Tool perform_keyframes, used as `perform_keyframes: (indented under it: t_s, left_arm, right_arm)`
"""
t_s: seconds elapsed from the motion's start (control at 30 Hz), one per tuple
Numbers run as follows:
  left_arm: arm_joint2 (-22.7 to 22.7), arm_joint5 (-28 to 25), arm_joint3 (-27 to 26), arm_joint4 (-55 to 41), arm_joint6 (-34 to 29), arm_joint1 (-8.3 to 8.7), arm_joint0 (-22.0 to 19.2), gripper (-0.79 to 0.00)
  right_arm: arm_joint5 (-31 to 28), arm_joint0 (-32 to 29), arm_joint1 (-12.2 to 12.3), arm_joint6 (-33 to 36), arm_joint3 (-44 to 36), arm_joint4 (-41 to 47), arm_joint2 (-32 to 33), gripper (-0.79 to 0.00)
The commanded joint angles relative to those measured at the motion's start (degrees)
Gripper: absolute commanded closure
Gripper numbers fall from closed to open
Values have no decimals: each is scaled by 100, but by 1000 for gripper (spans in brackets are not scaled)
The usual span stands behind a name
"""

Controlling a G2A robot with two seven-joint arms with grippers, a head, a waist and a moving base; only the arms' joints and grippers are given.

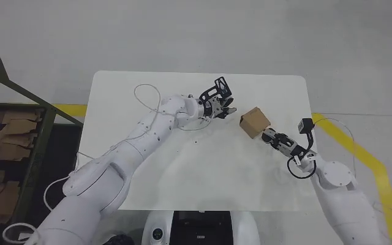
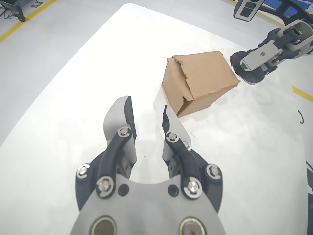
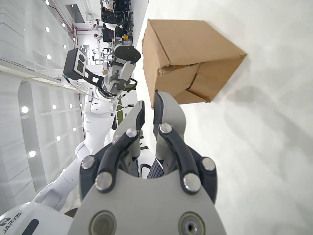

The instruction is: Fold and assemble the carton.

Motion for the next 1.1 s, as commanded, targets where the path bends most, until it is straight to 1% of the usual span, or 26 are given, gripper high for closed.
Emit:
perform_keyframes:
  t_s: [0.0,0.2,0.43,0.6,0.83,1.07]
  left_arm:
    - [106,-3,227,-22,96,-136,-89,-249]
    - [279,81,812,-132,315,-501,-362,-234]
    - [507,108,1376,-179,223,-931,-562,-240]
    - [600,82,1804,-160,294,-1186,-665,-237]
    - [621,-8,2206,-134,411,-1400,-788,-231]
    - [625,-111,2454,-73,504,-1542,-807,-234]
  right_arm:
    - [3,14,-4,-9,28,5,-4,-71]
    - [60,41,-10,-31,82,-38,-6,-77]
    - [168,45,-12,-70,44,-81,15,-92]
    - [243,58,-13,-72,-2,-111,28,-92]
    - [328,85,-15,-37,-102,-197,6,-92]
    - [422,170,-29,-47,-79,-244,-49,-80]
